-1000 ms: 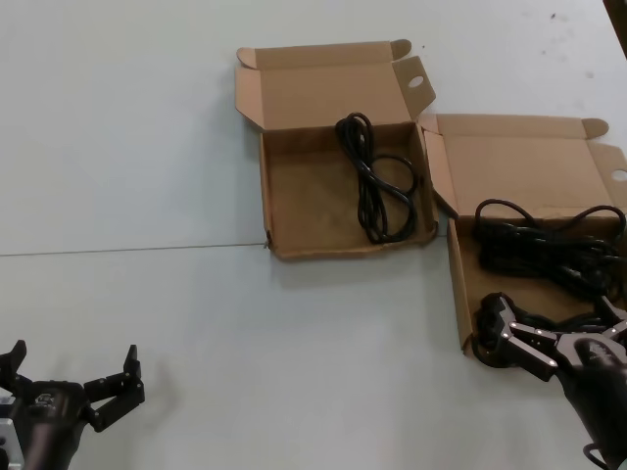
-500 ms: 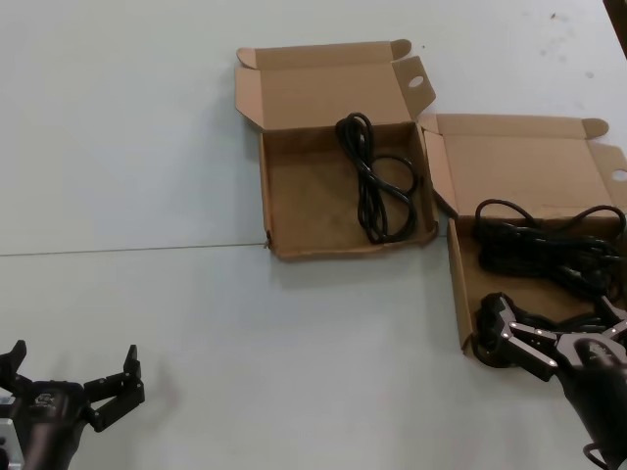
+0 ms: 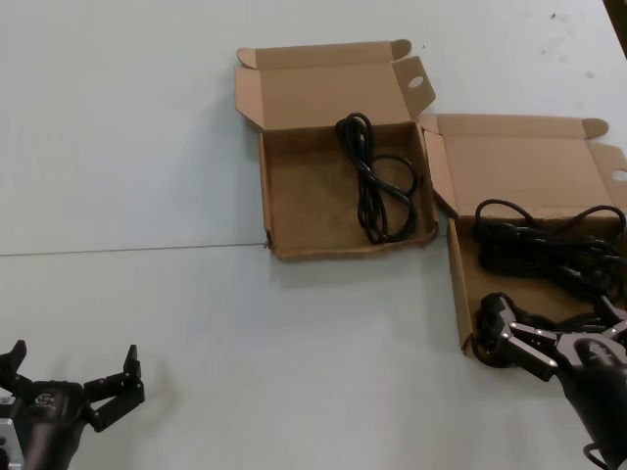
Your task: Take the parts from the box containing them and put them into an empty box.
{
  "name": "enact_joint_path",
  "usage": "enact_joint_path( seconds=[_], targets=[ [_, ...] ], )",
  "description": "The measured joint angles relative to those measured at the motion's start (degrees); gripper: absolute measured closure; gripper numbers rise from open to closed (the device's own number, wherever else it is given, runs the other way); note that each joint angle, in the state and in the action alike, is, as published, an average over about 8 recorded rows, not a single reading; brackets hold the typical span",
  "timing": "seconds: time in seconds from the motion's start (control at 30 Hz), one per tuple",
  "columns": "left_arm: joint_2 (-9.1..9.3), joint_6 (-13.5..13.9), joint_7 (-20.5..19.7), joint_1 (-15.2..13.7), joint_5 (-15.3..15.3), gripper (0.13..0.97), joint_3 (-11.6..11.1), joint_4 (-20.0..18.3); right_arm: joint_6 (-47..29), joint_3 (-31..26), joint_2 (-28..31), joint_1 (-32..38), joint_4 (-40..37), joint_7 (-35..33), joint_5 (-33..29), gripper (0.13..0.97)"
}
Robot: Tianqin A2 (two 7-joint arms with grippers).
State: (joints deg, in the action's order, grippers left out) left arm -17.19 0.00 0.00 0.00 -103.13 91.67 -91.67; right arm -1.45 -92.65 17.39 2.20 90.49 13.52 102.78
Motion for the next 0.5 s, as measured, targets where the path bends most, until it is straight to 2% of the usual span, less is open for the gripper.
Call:
enact_joint_path(
  seconds=[0.5],
  targets=[
    [0.00,0.0,0.0,0.0,0.0,0.132,0.0,0.0,0.0,0.0,0.0,0.0,0.0,0.0,0.0,0.129]
  ],
)
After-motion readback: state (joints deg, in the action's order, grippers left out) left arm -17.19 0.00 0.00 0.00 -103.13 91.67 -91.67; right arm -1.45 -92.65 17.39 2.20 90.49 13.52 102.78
